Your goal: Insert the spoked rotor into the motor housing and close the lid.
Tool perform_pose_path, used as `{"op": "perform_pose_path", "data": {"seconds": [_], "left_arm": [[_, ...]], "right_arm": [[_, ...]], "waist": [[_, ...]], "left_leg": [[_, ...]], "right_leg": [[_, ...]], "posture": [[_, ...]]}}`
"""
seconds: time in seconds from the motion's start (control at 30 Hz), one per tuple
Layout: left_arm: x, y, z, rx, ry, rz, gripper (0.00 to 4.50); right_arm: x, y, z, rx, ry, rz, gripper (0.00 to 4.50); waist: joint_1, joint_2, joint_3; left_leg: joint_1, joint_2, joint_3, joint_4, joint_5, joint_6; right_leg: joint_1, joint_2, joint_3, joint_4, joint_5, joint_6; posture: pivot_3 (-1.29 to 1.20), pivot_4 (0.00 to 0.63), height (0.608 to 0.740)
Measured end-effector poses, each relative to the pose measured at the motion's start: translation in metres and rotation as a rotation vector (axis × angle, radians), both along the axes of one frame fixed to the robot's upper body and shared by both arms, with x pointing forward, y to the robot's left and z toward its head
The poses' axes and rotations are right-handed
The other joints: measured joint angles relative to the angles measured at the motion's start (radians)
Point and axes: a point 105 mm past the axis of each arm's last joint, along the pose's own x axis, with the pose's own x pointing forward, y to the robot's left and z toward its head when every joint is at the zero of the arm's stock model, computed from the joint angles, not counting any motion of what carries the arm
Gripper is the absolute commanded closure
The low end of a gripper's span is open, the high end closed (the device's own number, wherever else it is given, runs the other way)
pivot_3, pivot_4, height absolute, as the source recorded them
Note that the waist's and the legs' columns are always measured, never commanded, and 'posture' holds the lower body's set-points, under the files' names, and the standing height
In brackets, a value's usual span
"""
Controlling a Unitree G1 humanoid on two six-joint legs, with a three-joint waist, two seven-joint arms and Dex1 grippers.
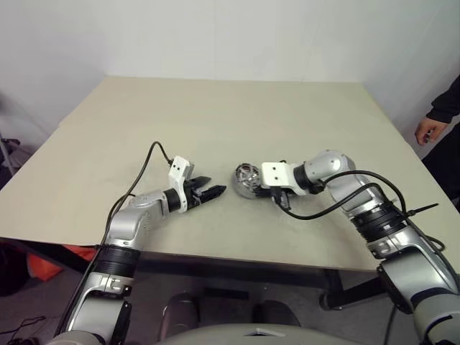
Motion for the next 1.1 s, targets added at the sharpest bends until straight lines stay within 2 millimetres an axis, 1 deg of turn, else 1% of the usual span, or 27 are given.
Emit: {"op": "perform_pose_path", "data": {"seconds": [0.1,0.2,0.43,0.53,0.57,0.63,0.67,0.77,0.83,0.87,0.93,0.97,1.03,1.1], "left_arm": [[-0.002,0.014,0.000,0.004,-0.003,0.040,0.76],[-0.004,0.025,0.000,0.010,-0.006,0.074,0.76],[-0.005,0.026,0.000,0.006,-0.005,0.097,0.76],[-0.006,0.023,0.001,0.000,-0.011,0.096,0.76],[-0.006,0.022,0.001,0.000,-0.013,0.095,0.76],[-0.006,0.021,0.001,-0.001,-0.012,0.096,0.76],[-0.007,0.021,0.001,0.000,-0.011,0.094,0.76],[-0.007,0.018,0.001,0.001,-0.009,0.081,0.76],[-0.007,0.016,0.002,0.001,-0.011,0.070,0.76],[-0.006,0.015,0.003,0.000,-0.015,0.064,0.76],[-0.004,0.013,0.007,-0.002,-0.026,0.052,0.76],[-0.003,0.012,0.009,-0.003,-0.030,0.048,0.76],[-0.003,0.011,0.007,-0.005,-0.025,0.041,0.76],[-0.004,0.009,0.003,-0.004,-0.007,0.025,0.76]], "right_arm": [[0.003,0.007,-0.002,0.010,0.033,-0.059,4.22],[0.004,0.009,-0.007,-0.009,0.040,-0.079,4.22],[0.014,0.012,-0.010,0.004,0.064,-0.153,4.22],[0.015,0.012,-0.010,0.008,0.066,-0.169,3.58],[0.015,0.012,-0.007,0.012,0.056,-0.171,3.28],[0.014,0.011,0.003,0.029,0.033,-0.159,3.28],[0.011,0.011,0.015,0.052,0.015,-0.147,3.28],[0.002,0.012,0.040,0.112,-0.008,-0.134,3.28],[-0.004,0.013,0.051,0.173,0.008,-0.160,3.28],[-0.004,0.013,0.053,0.232,0.036,-0.215,3.28],[0.001,0.009,0.053,0.344,0.105,-0.355,3.28],[0.004,0.005,0.050,0.391,0.146,-0.439,3.28],[0.007,-0.007,0.044,0.500,0.286,-0.609,3.28],[0.007,-0.025,0.039,0.624,0.445,-0.801,2.92]], "waist": [[0.003,0.000,0.000],[0.008,0.000,0.000],[0.016,0.000,0.000],[0.018,0.000,0.000],[0.018,0.000,0.000],[0.018,0.000,0.000],[0.018,0.000,0.000],[0.019,0.000,0.000],[0.019,0.000,0.000],[0.019,0.000,0.000],[0.019,0.000,0.000],[0.019,0.000,0.000],[0.019,0.000,0.000],[0.022,0.000,0.000]], "left_leg": [[0.000,0.000,0.000,0.000,-0.001,-0.003],[0.001,0.000,0.000,0.000,-0.001,-0.003],[0.003,0.000,0.000,0.001,0.000,-0.005],[0.003,0.000,0.000,0.001,0.000,-0.005],[0.003,0.000,0.000,0.001,0.000,-0.005],[0.003,0.000,0.000,0.001,0.000,-0.005],[0.003,0.000,0.000,0.000,0.000,-0.005],[0.004,0.000,0.000,-0.001,0.000,-0.005],[0.004,0.000,0.000,-0.001,0.000,-0.005],[0.005,0.000,0.000,-0.001,0.000,-0.006],[0.006,0.000,0.000,-0.001,0.001,-0.007],[0.007,-0.001,0.000,-0.001,0.001,-0.008],[0.007,-0.001,0.000,-0.001,0.002,-0.008],[0.007,-0.001,0.000,-0.002,0.003,-0.010]], "right_leg": [[0.000,0.000,0.000,0.000,0.000,0.000],[0.001,-0.001,0.000,-0.001,0.000,0.000],[0.003,-0.001,0.001,0.000,0.000,0.000],[0.003,-0.001,0.001,0.000,0.000,0.000],[0.003,-0.001,0.001,0.000,0.000,0.000],[0.003,0.000,0.001,0.000,0.000,0.000],[0.003,0.000,0.001,0.000,0.000,0.000],[0.003,0.000,0.001,0.000,0.000,0.000],[0.003,0.000,0.001,0.000,0.000,0.000],[0.004,0.000,0.001,0.000,0.000,0.000],[0.005,0.000,0.001,0.000,0.000,0.000],[0.005,0.000,0.001,0.000,0.000,0.000],[0.005,0.000,0.002,0.000,0.000,0.000],[0.005,0.000,0.001,0.000,0.000,0.000]], "posture": [[0.00,0.000,0.740],[0.00,0.000,0.740],[0.00,0.000,0.740],[0.00,0.000,0.740],[0.00,0.000,0.740],[0.00,0.000,0.740],[0.00,0.000,0.740],[0.00,0.000,0.740],[0.00,0.000,0.740],[0.00,0.000,0.740],[0.00,0.000,0.740],[0.00,0.000,0.740],[0.00,0.000,0.740],[0.00,0.000,0.740]]}}
